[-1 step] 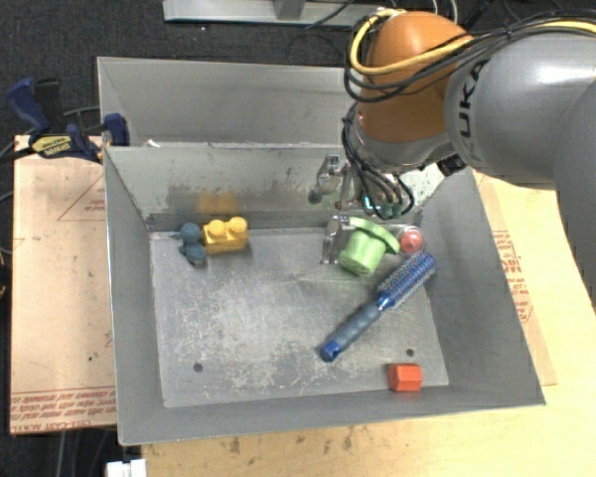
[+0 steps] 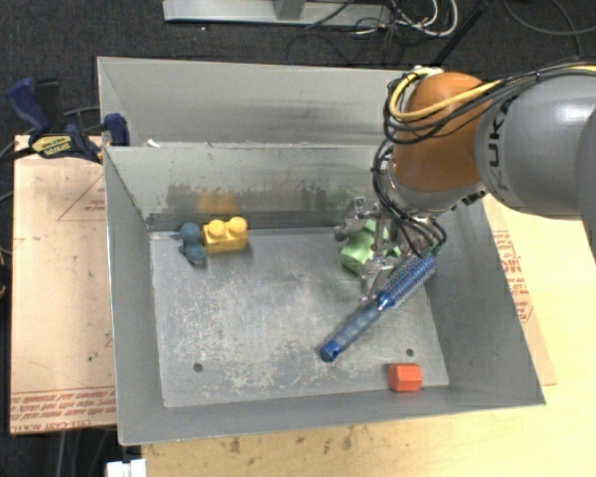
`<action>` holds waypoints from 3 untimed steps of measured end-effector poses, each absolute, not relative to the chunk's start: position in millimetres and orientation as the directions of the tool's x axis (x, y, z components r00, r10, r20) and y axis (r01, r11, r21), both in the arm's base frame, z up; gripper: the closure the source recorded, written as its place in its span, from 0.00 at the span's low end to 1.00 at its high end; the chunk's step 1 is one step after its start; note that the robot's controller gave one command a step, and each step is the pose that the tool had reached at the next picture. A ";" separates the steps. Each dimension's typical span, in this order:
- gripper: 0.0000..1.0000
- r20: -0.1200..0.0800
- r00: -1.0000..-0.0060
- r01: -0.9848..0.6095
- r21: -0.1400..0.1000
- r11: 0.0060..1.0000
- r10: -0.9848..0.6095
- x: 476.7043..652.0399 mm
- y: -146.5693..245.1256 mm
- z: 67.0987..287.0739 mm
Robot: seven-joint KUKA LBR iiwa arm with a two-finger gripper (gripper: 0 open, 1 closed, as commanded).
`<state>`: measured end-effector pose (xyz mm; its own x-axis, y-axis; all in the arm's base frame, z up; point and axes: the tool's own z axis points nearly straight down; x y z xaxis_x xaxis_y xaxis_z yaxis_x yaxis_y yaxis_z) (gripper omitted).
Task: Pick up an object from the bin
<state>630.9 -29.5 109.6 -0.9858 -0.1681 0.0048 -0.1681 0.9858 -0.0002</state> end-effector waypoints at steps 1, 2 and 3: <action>0.00 -0.015 -0.999 -0.043 0.006 0.999 -0.043 591.3 -61.4 76.0; 0.00 -0.006 -0.959 0.282 0.001 0.959 0.282 576.0 -88.7 169.5; 0.00 0.000 -0.952 0.305 0.003 0.952 0.305 609.5 -123.6 70.8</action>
Offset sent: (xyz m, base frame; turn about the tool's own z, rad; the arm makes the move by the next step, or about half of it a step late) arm -0.0448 -0.0352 -0.0396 0.1248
